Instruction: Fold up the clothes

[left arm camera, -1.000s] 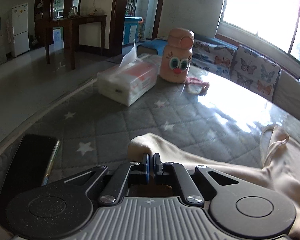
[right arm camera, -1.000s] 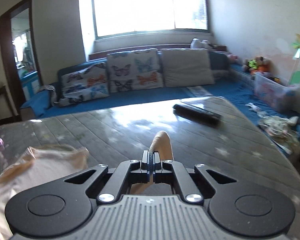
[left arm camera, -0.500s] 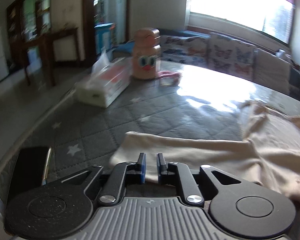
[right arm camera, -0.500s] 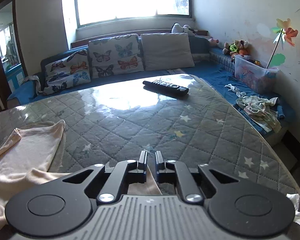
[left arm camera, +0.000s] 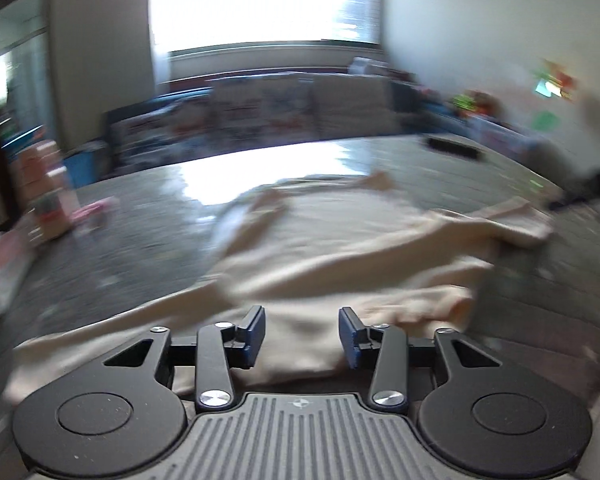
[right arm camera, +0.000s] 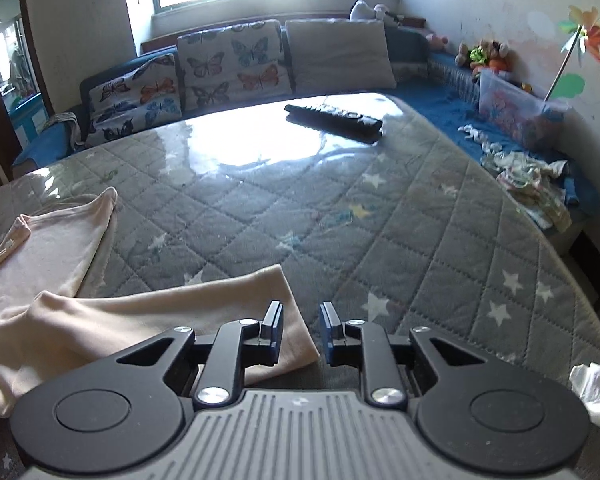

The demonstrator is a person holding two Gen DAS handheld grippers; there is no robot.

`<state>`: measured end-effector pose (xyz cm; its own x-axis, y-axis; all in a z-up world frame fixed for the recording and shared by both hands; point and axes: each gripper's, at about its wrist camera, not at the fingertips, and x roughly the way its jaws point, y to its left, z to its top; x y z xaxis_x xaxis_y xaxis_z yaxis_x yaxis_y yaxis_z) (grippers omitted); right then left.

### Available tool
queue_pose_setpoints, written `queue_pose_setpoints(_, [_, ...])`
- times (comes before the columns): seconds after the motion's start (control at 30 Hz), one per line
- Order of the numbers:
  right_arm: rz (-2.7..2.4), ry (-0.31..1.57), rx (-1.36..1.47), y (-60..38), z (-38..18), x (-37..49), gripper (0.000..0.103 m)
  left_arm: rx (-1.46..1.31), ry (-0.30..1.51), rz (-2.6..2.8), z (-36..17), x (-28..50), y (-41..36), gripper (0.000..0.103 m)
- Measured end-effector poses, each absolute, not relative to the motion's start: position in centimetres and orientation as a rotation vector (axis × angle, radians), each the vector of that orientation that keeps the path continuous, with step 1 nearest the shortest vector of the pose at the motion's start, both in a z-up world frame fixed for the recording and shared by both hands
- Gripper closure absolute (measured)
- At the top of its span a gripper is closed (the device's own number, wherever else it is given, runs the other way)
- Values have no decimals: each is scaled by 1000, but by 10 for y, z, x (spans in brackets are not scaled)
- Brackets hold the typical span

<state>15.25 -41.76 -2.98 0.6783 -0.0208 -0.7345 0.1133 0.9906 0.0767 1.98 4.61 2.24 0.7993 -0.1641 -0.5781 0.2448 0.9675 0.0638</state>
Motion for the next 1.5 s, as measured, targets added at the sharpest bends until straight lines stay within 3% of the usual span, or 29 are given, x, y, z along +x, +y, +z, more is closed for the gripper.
queue_pose_setpoints(0.23, [-85, 850, 98, -425, -29, 153, 78, 267, 578, -458, 11, 27, -24, 49])
queue_pose_setpoints(0.57, [-108, 868, 85, -440, -23, 155, 73, 401, 565, -603, -12, 39, -74, 51])
queue_pose_setpoints(0.67, [-105, 873, 77, -441, -21, 156, 73, 429, 569, -616, -18, 39, -79, 66])
queue_pose_setpoints(0.77, [-102, 877, 70, -442, -20, 158, 73, 439, 577, -626, -21, 40, -80, 90])
queue_pose_setpoints(0.83, [-101, 880, 65, -442, -19, 159, 73, 434, 576, -631, -21, 40, -79, 97])
queue_pose_setpoints(1.17, [-105, 889, 51, -450, -8, 163, 71, 432, 506, -760, 0, 13, -56, 97])
queue_pose_setpoints(1.5, [-22, 957, 69, -436, -36, 173, 66, 500, 513, -813, -4, 1, -61, 93])
